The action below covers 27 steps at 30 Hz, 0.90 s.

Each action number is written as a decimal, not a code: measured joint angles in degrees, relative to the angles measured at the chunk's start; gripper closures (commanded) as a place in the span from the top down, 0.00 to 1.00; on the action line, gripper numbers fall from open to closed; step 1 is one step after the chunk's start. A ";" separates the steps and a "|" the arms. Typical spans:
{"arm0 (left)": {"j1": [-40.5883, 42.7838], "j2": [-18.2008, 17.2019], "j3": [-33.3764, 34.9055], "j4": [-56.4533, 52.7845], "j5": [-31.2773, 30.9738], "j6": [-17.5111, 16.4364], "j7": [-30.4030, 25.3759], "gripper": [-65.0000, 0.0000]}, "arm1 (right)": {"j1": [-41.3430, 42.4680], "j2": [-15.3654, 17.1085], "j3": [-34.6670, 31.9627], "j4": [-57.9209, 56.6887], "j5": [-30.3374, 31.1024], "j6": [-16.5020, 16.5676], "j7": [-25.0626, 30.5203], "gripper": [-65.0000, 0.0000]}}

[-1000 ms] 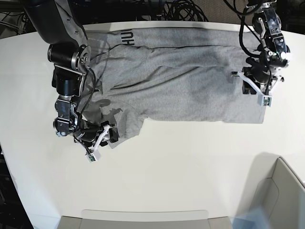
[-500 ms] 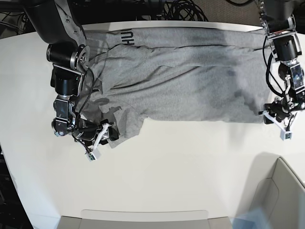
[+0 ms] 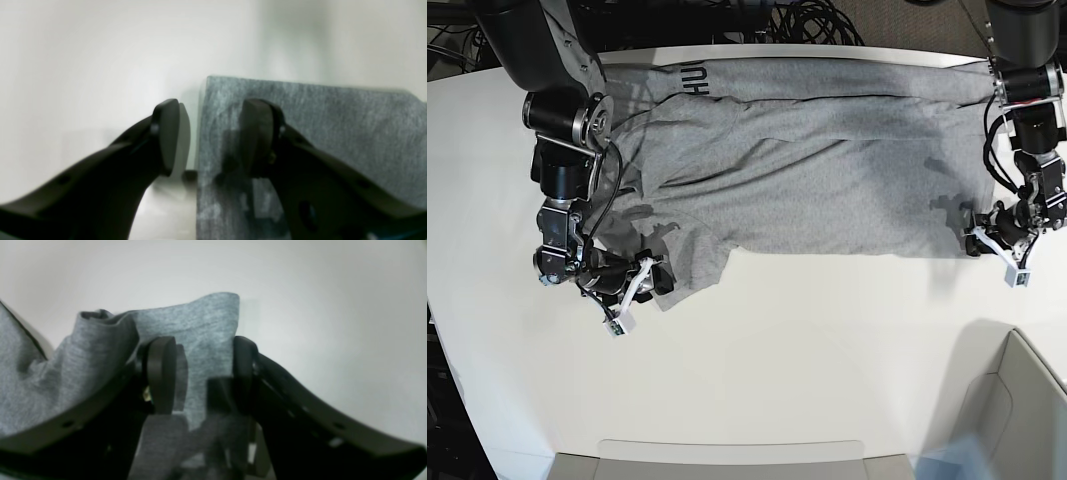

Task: Fold the T-shirt properly
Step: 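Fold the hem up toward the shoulder edge with both grippers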

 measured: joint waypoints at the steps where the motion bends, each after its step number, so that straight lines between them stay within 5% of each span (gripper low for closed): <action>1: -0.09 -0.07 1.36 -0.09 -0.11 0.09 -0.52 0.46 | 0.00 0.07 0.00 0.00 0.00 0.00 -0.02 0.42; 4: -0.46 -0.13 5.75 -0.09 -0.04 0.28 -2.29 0.37 | 0.04 0.02 -0.17 0.00 -0.09 0.00 -0.09 0.31; 8: -0.46 0.17 5.38 -0.22 -0.24 0.79 -2.91 0.03 | 0.09 0.39 -2.45 0.00 -0.66 0.00 -0.11 0.01; 9: -0.44 0.59 4.22 -0.35 -0.24 0.76 -2.86 0.00 | 0.11 0.42 -2.75 0.00 -0.66 0.00 -0.13 0.00; 19: 0.26 1.53 -7.10 -0.28 -0.17 -0.33 -0.35 0.00 | 3.43 -0.04 -3.15 -0.66 -2.91 0.02 -4.15 0.00; 27: 5.03 1.79 -10.62 12.61 1.33 -0.31 5.38 0.00 | 6.16 0.11 -3.17 -1.25 -5.42 0.04 -7.17 0.00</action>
